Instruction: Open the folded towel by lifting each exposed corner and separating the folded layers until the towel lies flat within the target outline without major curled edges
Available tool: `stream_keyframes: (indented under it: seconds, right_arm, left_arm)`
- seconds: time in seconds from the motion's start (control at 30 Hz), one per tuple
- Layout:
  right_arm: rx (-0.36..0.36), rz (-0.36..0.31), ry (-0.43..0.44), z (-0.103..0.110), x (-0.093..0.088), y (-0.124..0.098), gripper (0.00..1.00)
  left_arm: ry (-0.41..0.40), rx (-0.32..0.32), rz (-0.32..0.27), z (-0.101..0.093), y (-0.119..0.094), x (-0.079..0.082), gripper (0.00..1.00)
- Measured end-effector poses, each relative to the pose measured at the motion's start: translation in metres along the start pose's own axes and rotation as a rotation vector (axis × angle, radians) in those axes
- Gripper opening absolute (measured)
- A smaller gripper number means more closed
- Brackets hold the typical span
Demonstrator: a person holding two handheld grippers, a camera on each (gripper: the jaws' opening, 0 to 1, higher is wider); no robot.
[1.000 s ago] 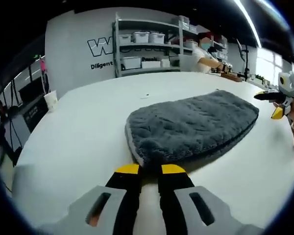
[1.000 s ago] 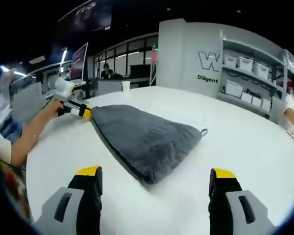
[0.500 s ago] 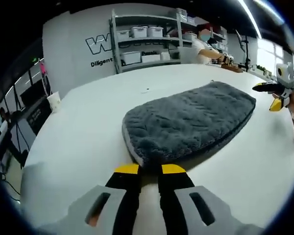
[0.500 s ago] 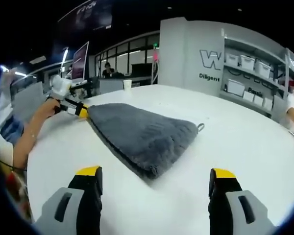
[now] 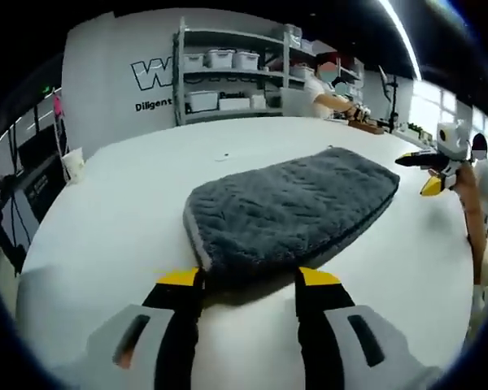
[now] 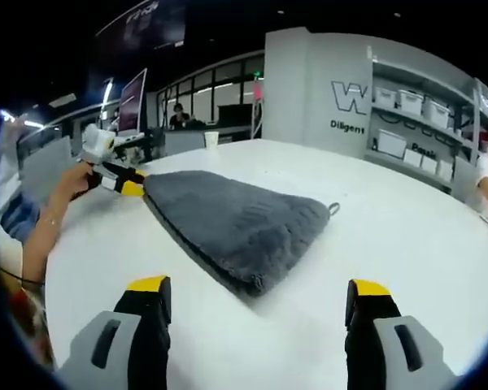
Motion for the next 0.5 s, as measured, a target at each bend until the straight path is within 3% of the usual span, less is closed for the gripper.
stream_keyframes:
  seconds: [0.1, 0.17, 0.37, 0.5]
  right_arm:
    - [0.003, 0.000, -0.002, 0.001, 0.000, 0.000, 0.88]
    - [0.006, 0.001, -0.001, 0.000, 0.000, 0.001, 0.88]
    - [0.016, 0.002, -0.006, 0.004, 0.000, 0.002, 0.88]
    - [0.016, 0.011, -0.007, 0.004, -0.001, 0.003, 0.88]
  left_arm:
    - [0.006, -0.051, -0.031, -0.007, -0.002, 0.004, 0.74]
    - [0.053, -0.075, -0.055, -0.012, -0.002, 0.007, 0.83]
    - [0.064, -0.130, -0.102, -0.022, -0.008, 0.016, 0.97]
    - [0.041, -0.156, -0.085, -0.023, -0.011, 0.016, 0.98]
Point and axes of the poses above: the point that each gripper's makers call its tool centre point, and the gripper's own axes: y roughly forward along the fingers, z roughly to its left, x roughly out of its top, the point moved 5 cm from there along -y, roughly backward along the fingers, and after that the axes turned 5 degrees about x, right-handed, at the moved point
